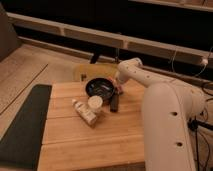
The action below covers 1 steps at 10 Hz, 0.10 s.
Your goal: Place the pepper on the white sponge
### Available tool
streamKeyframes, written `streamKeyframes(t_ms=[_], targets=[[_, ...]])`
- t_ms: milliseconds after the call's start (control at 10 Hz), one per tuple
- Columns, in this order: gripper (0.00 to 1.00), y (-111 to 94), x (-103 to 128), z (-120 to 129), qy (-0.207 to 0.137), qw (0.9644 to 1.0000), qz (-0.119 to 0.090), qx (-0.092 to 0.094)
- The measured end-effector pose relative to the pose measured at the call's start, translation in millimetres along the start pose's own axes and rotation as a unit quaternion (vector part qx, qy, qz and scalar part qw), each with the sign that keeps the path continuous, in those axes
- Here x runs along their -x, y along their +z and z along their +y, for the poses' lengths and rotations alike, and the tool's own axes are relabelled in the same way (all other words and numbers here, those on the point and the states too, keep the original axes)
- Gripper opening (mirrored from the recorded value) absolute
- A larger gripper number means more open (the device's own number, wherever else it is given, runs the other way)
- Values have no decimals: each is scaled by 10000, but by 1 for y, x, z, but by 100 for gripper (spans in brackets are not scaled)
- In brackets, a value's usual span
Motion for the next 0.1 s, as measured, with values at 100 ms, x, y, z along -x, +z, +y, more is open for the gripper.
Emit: streamKeyframes(t_ms=[100], targets=[[66, 0, 1, 1, -8, 10000, -3, 3]])
